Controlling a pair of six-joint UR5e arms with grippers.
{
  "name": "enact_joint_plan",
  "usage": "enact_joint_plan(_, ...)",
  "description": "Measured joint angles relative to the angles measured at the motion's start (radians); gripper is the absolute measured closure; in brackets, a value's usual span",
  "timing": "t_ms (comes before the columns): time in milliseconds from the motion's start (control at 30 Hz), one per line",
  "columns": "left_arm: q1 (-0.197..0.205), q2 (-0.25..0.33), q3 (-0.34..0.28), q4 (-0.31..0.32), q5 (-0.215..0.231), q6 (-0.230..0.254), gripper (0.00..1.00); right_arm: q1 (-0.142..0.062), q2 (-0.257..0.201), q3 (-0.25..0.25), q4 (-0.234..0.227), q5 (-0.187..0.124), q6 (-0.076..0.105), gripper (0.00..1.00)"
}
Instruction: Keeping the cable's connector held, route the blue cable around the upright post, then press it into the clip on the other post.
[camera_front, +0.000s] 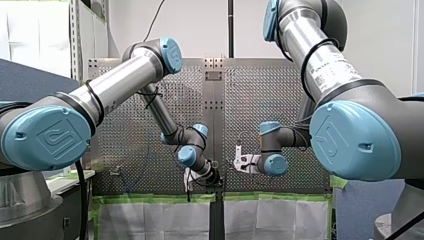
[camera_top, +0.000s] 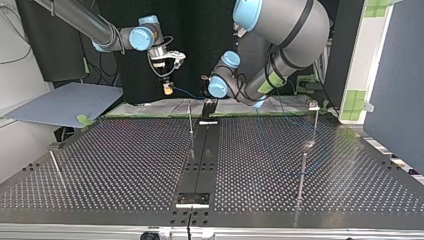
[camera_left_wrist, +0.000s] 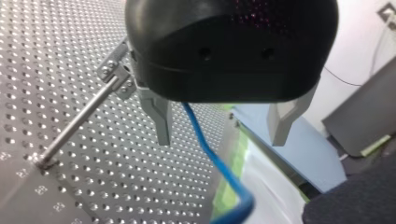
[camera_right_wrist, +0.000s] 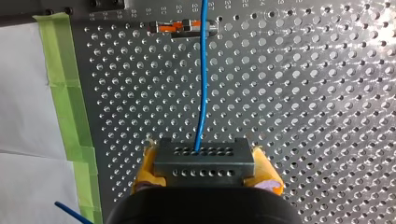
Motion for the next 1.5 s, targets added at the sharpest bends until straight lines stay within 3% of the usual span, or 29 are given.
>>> enact_joint_plan(233, -0.001, 0.0, 0.0, 0.024, -0.02, -0.047, 0.0, 0.0, 0.0, 0.0, 0.002, -0.001, 0.003, 1.0)
enact_joint_plan(633, -0.006, 0.0, 0.0, 0.051, -0.103, -0.054, 0.0, 0.0, 0.0, 0.0, 0.01, -0.002, 0.001, 1.0)
enact_joint_plan(700, -0.007, 0.0, 0.0, 0.054, -0.112, -0.054, 0.04, 0.0, 0.0, 0.0, 0.011, -0.002, 0.0, 1.0)
enact_joint_plan(733, -0.007, 0.0, 0.0, 0.055, -0.117, -0.054, 0.2, 0.0, 0.0, 0.0, 0.011, -0.002, 0.0, 1.0)
enact_joint_plan(767, -0.007, 0.0, 0.0, 0.055, -0.123, -0.054, 0.29, 0.0, 0.0, 0.0, 0.011, -0.002, 0.0, 1.0)
enact_joint_plan(800, -0.007, 0.0, 0.0, 0.055, -0.127, -0.054, 0.29, 0.0, 0.0, 0.0, 0.011, -0.002, 0.0, 1.0)
enact_joint_plan(867, -0.007, 0.0, 0.0, 0.053, -0.141, -0.054, 0.46, 0.0, 0.0, 0.0, 0.011, -0.002, -0.001, 1.0)
enact_joint_plan(1000, -0.008, 0.0, 0.0, 0.046, -0.165, -0.052, 0.49, 0.0, 0.0, 0.0, 0.011, -0.002, -0.002, 1.0)
enact_joint_plan(1100, -0.008, 0.0, 0.0, 0.041, -0.179, -0.046, 0.56, 0.0, 0.0, 0.0, 0.011, -0.002, -0.002, 1.0)
enact_joint_plan(1167, -0.008, 0.0, 0.0, 0.04, -0.184, -0.041, 0.68, 0.001, 0.0, 0.0, 0.011, -0.002, -0.003, 1.0)
enact_joint_plan(1200, -0.008, 0.0, 0.0, 0.04, -0.185, -0.04, 0.68, 0.001, 0.0, 0.0, 0.011, -0.002, -0.003, 1.0)
enact_joint_plan(1267, -0.008, 0.0, 0.0, 0.04, -0.189, -0.039, 0.95, 0.001, 0.0, 0.0, 0.011, -0.003, -0.003, 1.0)
enact_joint_plan(1333, -0.008, 0.0, 0.0, 0.039, -0.197, -0.039, 1.0, 0.001, 0.0, 0.0, 0.011, -0.003, -0.003, 1.0)
enact_joint_plan(1500, -0.007, 0.0, 0.0, 0.038, -0.209, -0.044, 1.0, 0.002, 0.0, 0.0, 0.014, -0.002, -0.006, 1.0)
